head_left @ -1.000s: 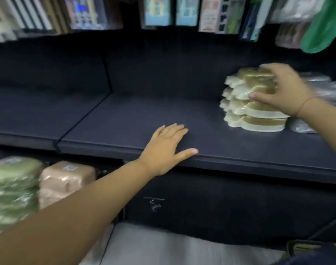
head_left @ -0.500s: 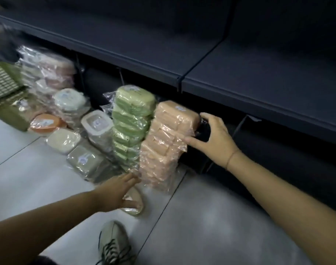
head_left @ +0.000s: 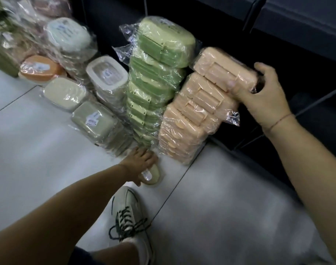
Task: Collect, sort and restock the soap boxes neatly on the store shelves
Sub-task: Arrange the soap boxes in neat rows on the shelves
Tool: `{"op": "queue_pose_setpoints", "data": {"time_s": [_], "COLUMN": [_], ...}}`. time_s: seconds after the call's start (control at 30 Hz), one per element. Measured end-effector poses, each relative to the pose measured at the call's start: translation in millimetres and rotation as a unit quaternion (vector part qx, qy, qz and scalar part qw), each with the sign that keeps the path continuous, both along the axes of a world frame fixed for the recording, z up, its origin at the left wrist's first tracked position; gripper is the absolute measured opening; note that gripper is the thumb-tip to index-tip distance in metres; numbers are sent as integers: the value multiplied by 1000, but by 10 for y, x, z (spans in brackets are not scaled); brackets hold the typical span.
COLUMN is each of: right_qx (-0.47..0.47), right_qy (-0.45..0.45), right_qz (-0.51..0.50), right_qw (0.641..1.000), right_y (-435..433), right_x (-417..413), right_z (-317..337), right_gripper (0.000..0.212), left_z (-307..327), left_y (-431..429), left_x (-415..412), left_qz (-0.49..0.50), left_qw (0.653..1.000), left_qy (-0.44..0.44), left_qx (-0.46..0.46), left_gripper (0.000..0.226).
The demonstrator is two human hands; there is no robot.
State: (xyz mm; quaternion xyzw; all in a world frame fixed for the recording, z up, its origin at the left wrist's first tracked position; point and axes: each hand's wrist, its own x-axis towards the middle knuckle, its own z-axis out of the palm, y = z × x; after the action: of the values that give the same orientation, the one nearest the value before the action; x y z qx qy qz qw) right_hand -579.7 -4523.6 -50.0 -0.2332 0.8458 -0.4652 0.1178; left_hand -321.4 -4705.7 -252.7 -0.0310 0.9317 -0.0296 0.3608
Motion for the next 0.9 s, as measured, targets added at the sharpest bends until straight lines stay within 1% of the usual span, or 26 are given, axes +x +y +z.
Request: {"op": "queue_pose_setpoints", "data": {"time_s": [0.13, 0.27, 0.33, 0.43, 0.53, 0.57, 0.63, 0.73, 0.8, 0.9], "right_qx": [-26, -66, -77, -105, -114, -113, -112, -101, -89, -35], "right_qy": [-2, -3, -5, -19, -24, -25, -18, 23, 73, 155], "right_qz": [-9, -4, -4, 10, 59, 82, 117, 124, 89, -18], "right_qw": [1000, 998, 997, 994, 991, 990, 987, 987, 989, 987], "right_y": [16, 22, 65, 205, 488, 607, 886, 1375, 1723, 2211], "right_x": [-11, 47, 99, 226, 400, 452, 494, 342, 122, -422], "right_z": [33, 104, 163, 298, 481, 560, 786, 1277, 1628, 1899], "right_gripper": [107, 84, 79, 78, 74, 73, 73, 75, 73, 73], "left_z": [24, 230, 450, 881, 1399, 1573, 1901, 2425, 2832, 3380], "left_y": [-37, -9, 25, 147, 361, 440, 606, 879, 1076, 1318], "left_x": [-49, -11, -5, -4, -5, -19, -87, -343, -642, -1226], "left_qz": [28, 43, 25, 10, 9, 4, -12, -39, -49, -56], "left_qw": [999, 998, 999, 998, 995, 992, 978, 943, 921, 889], "left_qy": [10, 36, 34, 54, 92, 114, 185, 294, 347, 424], "left_qx": [22, 14, 9, 6, 39, 58, 99, 150, 167, 164], "left_gripper": [113, 111, 110, 108, 107, 106, 105, 104, 106, 107]}}
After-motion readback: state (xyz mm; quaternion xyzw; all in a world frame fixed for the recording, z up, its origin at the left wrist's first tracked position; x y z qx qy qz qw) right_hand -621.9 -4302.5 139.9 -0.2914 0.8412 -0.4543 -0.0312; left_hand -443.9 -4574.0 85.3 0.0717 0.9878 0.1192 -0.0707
